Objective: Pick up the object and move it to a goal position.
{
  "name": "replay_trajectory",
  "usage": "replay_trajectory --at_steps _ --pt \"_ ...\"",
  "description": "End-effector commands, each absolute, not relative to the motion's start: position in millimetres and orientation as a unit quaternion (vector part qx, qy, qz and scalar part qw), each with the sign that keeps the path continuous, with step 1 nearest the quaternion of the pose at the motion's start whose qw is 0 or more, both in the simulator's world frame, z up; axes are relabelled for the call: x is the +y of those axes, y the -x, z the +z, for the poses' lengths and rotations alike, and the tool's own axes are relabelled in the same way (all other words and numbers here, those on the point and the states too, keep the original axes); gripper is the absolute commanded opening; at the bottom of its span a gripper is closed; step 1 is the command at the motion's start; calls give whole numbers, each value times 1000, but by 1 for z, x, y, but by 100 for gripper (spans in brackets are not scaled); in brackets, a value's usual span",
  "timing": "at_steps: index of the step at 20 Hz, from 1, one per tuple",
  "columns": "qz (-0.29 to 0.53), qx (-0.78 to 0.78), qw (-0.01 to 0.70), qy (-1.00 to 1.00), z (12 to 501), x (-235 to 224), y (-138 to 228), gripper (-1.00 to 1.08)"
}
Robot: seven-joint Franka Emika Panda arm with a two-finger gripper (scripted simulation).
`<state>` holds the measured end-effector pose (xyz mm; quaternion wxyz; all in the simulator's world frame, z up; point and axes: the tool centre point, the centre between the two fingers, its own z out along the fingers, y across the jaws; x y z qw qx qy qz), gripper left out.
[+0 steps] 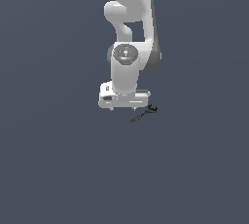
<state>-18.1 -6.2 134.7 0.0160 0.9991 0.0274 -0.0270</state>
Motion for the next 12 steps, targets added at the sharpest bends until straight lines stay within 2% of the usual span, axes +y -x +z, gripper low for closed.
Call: replay_trajectory --at_steps 1,12 --pt "-27 27 16 -999 135 -6 18 100" --pt "-40 22 13 -999 127 -22 20 100"
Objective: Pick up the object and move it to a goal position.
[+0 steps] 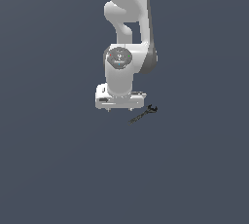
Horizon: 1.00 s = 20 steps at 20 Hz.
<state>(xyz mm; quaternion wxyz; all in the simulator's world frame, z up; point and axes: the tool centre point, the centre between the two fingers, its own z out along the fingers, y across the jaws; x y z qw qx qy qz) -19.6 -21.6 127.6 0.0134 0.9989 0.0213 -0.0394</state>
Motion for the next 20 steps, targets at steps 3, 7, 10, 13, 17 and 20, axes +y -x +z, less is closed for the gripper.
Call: replay_trajectory --at_steps 3,7,10,13,17,20 --pt "-39 20 13 -999 127 -21 20 100" --pt "-38 8 13 -999 126 -18 20 100" --pt "-37 -7 13 -999 123 -14 21 100" --pt "-36 -28 12 -999 120 -9 23 100" --pt "-33 -63 12 -997 115 0 25 100" --pt "-31 -95 11 -995 111 8 27 100"
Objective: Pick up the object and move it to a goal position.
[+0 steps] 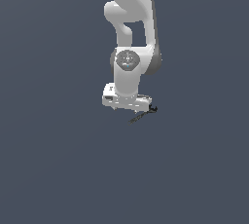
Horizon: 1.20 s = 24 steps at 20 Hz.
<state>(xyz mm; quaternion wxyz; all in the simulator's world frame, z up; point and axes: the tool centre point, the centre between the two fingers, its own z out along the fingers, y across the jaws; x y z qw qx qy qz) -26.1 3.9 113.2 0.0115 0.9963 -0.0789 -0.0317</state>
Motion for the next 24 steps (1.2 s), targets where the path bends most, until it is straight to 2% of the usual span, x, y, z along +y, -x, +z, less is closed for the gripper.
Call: replay_trajectory --at_steps 1,24 --pt "-30 -107 11 -994 109 11 28 100" --pt "-11 -373 5 -928 75 69 54 100"
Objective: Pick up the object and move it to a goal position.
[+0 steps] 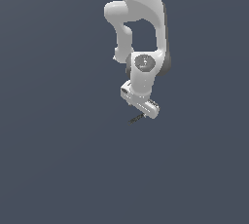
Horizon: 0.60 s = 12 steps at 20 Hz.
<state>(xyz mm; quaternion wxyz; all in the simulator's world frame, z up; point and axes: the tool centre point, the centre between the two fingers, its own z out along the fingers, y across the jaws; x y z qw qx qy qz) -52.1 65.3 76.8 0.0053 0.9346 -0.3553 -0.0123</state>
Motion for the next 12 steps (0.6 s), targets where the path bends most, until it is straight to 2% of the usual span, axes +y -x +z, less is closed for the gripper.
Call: replay_trajectory --at_steps 1,12 --pt "-10 -384 4 -923 73 71 55 100" --pt "-3 -483 1 -875 61 90 68 100"
